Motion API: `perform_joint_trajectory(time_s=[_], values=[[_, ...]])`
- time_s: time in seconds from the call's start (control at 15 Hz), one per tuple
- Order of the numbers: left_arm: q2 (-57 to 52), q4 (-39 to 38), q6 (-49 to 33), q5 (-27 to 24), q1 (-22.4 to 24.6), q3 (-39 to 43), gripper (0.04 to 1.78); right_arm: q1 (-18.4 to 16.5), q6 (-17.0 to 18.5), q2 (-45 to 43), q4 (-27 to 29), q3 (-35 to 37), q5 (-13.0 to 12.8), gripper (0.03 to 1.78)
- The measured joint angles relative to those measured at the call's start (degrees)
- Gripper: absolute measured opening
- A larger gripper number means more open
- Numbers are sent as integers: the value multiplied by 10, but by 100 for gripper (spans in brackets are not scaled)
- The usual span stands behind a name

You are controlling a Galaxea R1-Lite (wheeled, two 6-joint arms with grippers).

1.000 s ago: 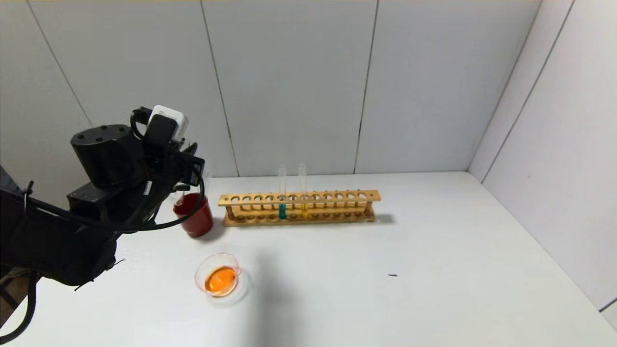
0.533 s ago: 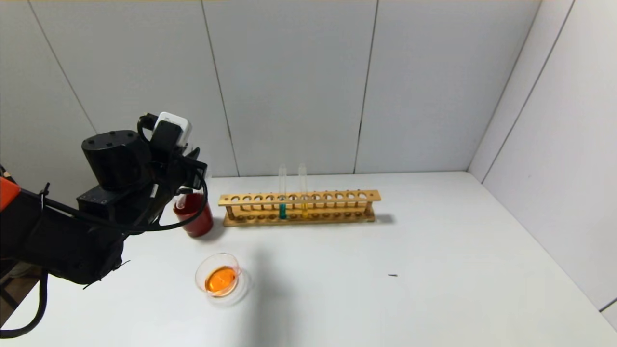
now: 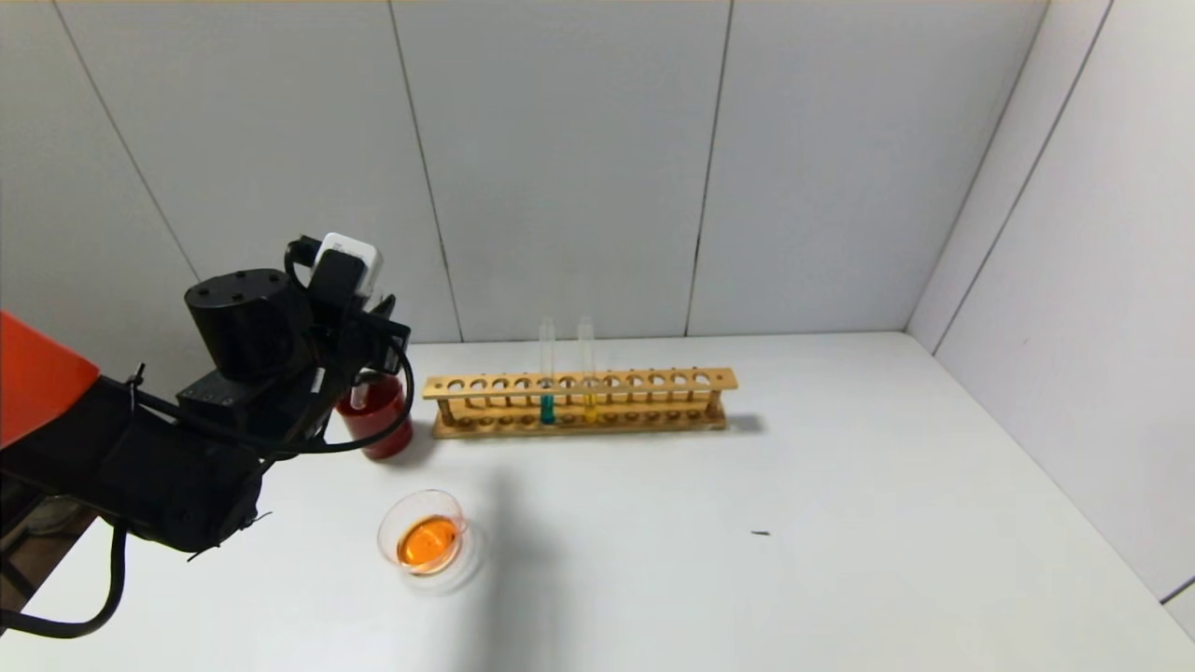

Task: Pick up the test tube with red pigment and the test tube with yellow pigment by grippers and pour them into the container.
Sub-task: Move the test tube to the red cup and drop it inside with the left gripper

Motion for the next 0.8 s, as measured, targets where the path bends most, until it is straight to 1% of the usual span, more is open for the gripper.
perform_joint_trajectory(time_s=[0.13, 0.53, 0.8], values=[[7, -8, -4, 0, 6, 1, 32, 0, 0, 0, 0, 0, 0, 175], [45, -78, -22, -8, 14, 12, 32, 0, 0, 0, 0, 0, 0, 175], [64, -92, -24, -13, 15, 17, 32, 0, 0, 0, 0, 0, 0, 175]])
